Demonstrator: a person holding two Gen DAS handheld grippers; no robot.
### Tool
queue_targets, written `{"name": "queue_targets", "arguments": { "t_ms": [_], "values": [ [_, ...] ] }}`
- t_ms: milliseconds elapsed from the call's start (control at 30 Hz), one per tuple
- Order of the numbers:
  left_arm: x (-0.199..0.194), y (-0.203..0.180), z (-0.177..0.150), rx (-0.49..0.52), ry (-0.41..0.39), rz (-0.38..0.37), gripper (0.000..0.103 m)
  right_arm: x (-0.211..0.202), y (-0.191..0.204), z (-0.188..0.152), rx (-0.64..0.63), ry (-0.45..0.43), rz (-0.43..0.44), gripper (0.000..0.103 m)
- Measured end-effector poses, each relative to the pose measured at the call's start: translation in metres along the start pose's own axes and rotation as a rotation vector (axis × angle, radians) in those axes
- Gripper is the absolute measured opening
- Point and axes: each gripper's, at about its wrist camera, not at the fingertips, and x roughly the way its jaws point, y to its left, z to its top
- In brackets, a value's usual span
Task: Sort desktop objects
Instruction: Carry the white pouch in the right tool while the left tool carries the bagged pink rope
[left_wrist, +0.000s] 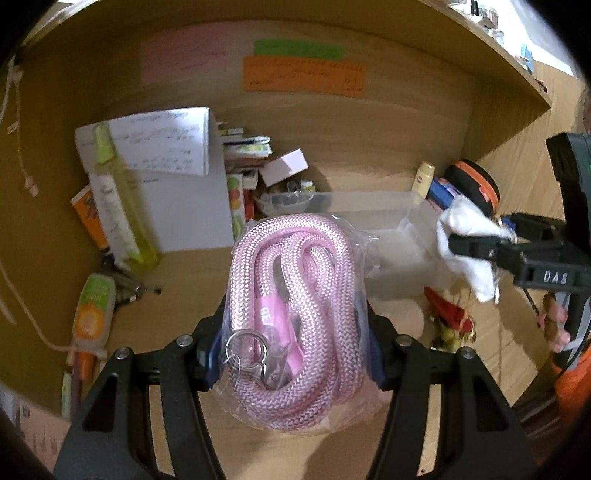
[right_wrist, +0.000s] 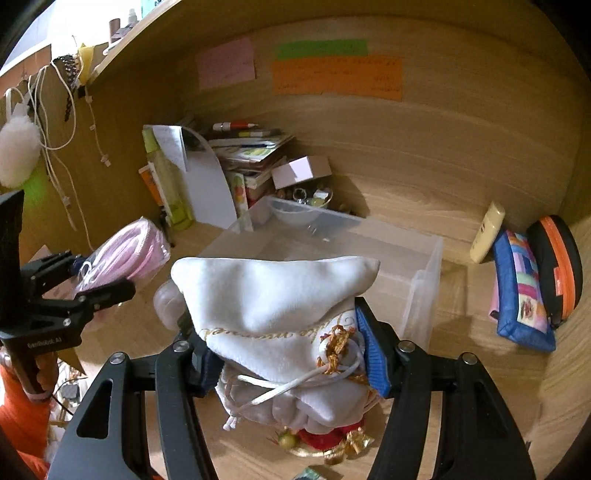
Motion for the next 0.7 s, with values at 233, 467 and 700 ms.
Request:
{"name": "queue_targets", "arguments": {
  "t_ms": [233, 467, 700],
  "values": [
    [0.027, -0.007, 0.027, 0.031, 0.007, -0.018, 0.06, 0.018, -0.017, 0.009, 0.034, 0.006, -0.005, 0.058],
    [0.054, -0.015, 0.044, 0.061, 0.029, -0.057, 0.06, 0.037, -0.034, 0.016, 0.065, 0.025, -0.016, 0.058],
    [0.084, -0.026, 0.052, 0.096, 0.064, -0.082, 0.06, 0.056, -0.047, 0.02, 0.09, 0.051, -0.033, 0.059]
  ]
}}
